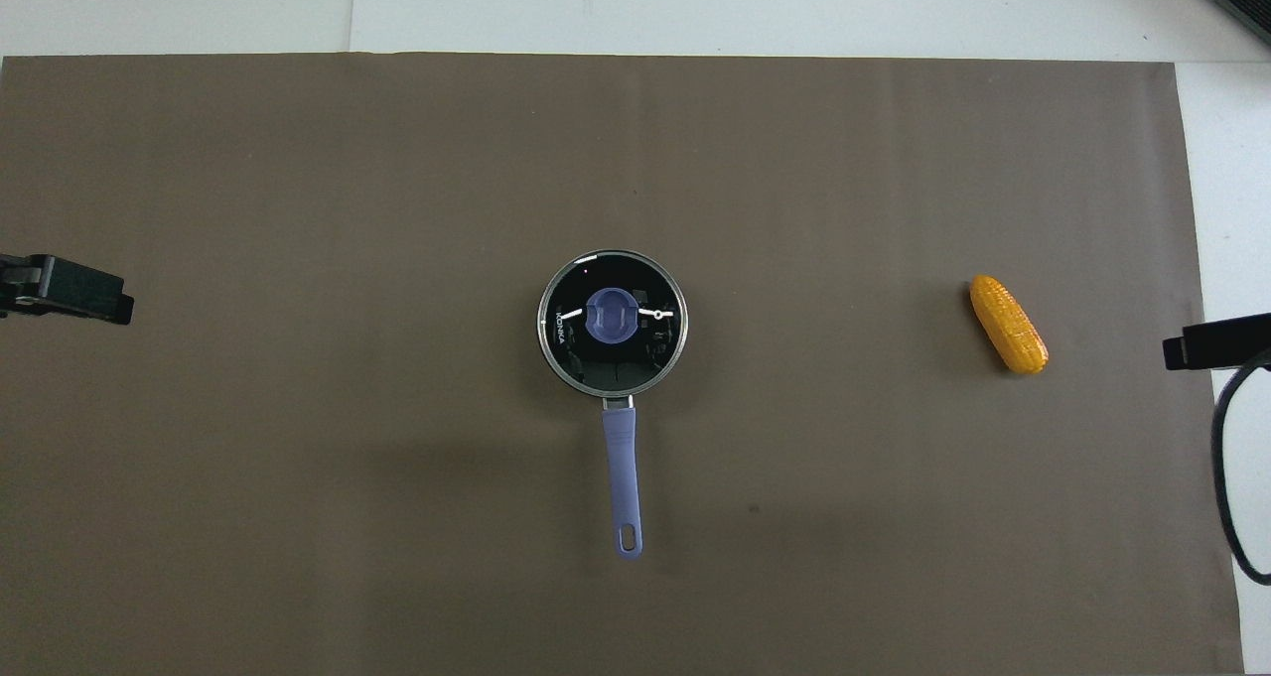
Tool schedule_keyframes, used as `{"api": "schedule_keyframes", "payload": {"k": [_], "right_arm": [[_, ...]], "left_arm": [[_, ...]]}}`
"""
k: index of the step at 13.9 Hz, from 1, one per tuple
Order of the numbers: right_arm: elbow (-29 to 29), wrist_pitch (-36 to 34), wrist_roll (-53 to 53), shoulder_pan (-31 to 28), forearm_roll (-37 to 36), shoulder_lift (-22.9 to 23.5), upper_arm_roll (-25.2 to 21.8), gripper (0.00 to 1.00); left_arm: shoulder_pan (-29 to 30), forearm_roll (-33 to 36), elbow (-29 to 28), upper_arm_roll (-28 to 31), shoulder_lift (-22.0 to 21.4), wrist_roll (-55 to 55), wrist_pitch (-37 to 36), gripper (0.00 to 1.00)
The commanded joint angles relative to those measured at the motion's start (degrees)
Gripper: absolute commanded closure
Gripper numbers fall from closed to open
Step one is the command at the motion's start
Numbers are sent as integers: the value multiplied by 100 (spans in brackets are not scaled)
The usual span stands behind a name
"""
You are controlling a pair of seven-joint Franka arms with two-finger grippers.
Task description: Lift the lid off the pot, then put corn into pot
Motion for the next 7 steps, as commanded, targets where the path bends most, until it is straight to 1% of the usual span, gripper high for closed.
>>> {"api": "schedule_keyframes", "payload": {"k": [1,7], "right_arm": [[-105,116,-99,-26,5,-98,16,0],[-131,151,-142,-26,31,-116,16,0]], "left_arm": [[-60,41,111,32,47,40,-50,0],[-77,41,14,23,29,58,-59,0]]}}
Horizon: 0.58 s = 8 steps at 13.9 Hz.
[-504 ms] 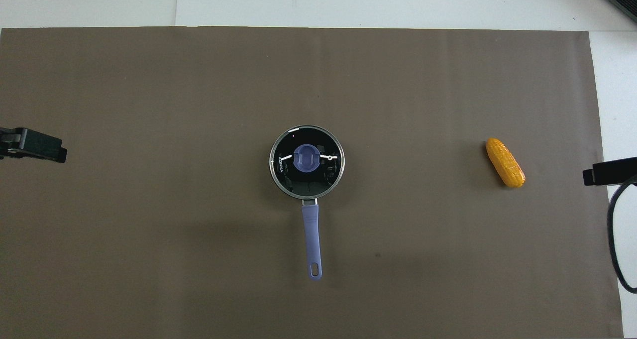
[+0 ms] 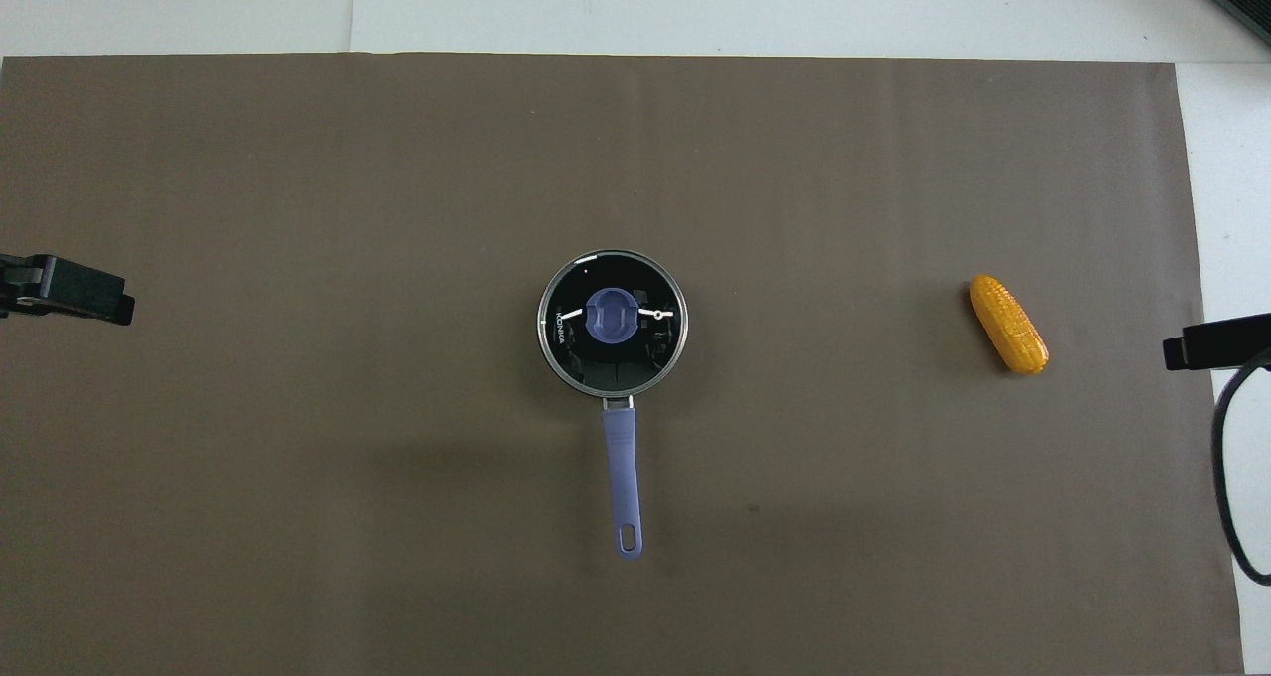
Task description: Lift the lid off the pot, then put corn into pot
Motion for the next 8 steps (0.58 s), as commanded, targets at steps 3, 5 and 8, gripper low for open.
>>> {"api": "schedule_keyframes", "payload": {"k": [3,5,8], "right_arm": [[-149,142,-142,-27,28,-133,15,0],[-149,142,-151,-27,37,-133,15,0],[-149,142,-160,-27,28,-133,15,0]], "left_arm": [[-269,41,-36,7,26,54,-41,0],[-445,41,-97,7,26,54,11,0],[-770,41,-255,15,26,-51,73,0]]}}
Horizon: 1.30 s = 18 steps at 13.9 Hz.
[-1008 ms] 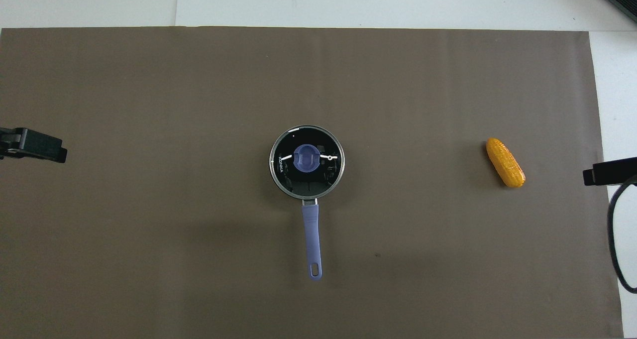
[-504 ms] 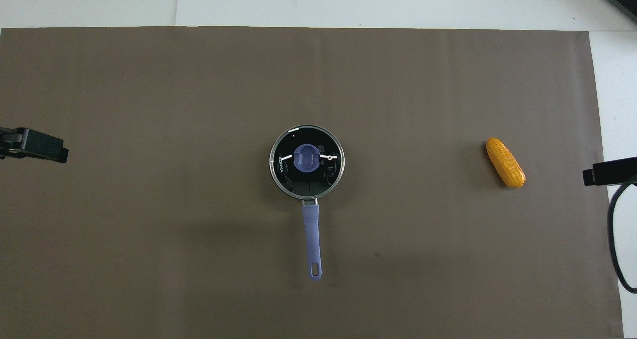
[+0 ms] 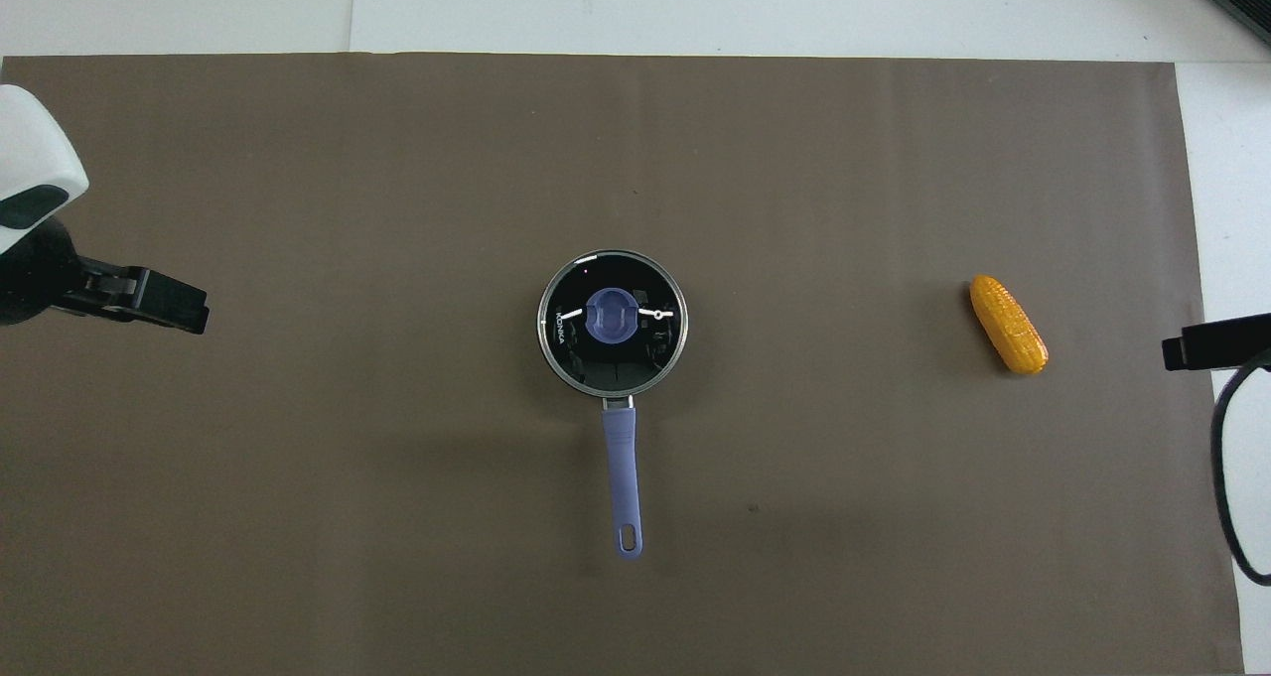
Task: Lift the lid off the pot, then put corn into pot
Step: 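Move the left gripper toward the blue knob of the glass lid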
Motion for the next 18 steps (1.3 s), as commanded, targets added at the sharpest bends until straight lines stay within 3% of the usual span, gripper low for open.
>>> {"api": "schedule_keyframes", "payload": {"k": [1,10,14,18], "right_arm": [[-158,142,-155,-36,27,-133,11,0],[-158,124,-164,-36,27,-142,2,0],[-167,115,-164,-36,27,-150,2,0],[-176,115,-164,-36,27,-150,-6,0]], "left_arm": [[-286,34,-220,49,-51,-41,141,0],[-1209,42,-606,58,72,-85,791,0],[-1621,-10,-615,49,450,-181,1318,0],[-2035,-37,-589,58,844,-1050,1793,0]]}}
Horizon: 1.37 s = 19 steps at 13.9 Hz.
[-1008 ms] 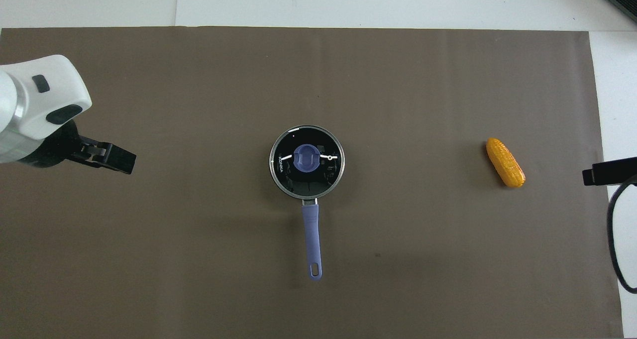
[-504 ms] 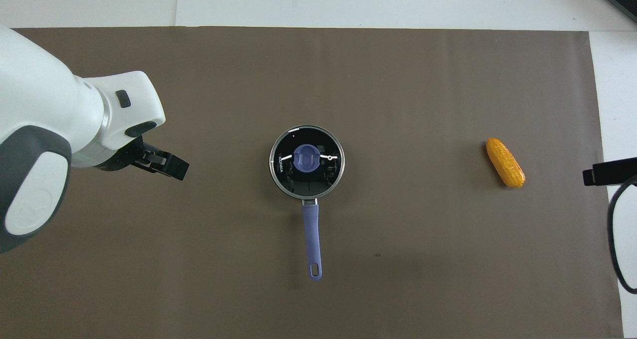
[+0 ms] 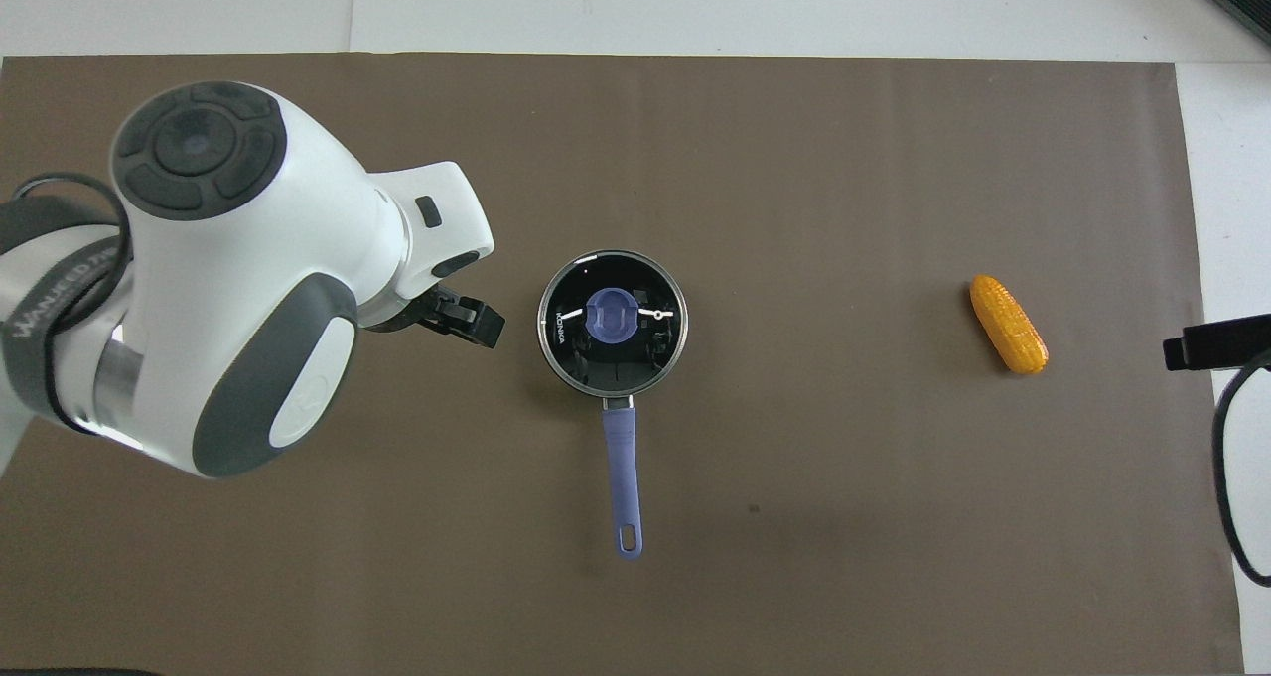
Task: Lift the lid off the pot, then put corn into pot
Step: 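Move the left gripper toward the blue knob of the glass lid, then lower the left gripper onto the blue lid knob and close it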
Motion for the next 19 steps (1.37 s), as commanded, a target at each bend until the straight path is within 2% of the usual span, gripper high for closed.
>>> {"api": "schedule_keyframes", "payload": {"k": [1,6,11,13,19], "right_arm": [[-175,115,-162,-36,27,-144,-3,0],[-175,115,-162,-36,27,-144,-3,0],[-175,106,-162,-36,27,-144,-3,0],[-175,106,-162,-36,27,-144,-3,0],[-175,98,-162,-36,27,-144,-3,0]], "left_arm": [[-343,-16,-6,83,196,-580,326,0],[-862,1,74,92,863,-1889,1047,0],[-1196,1,644,92,1584,-2927,1320,0],[-1250,-7,750,92,1691,-3184,1347,0],[-1179,-165,584,92,1673,-3351,1698,0]]}}
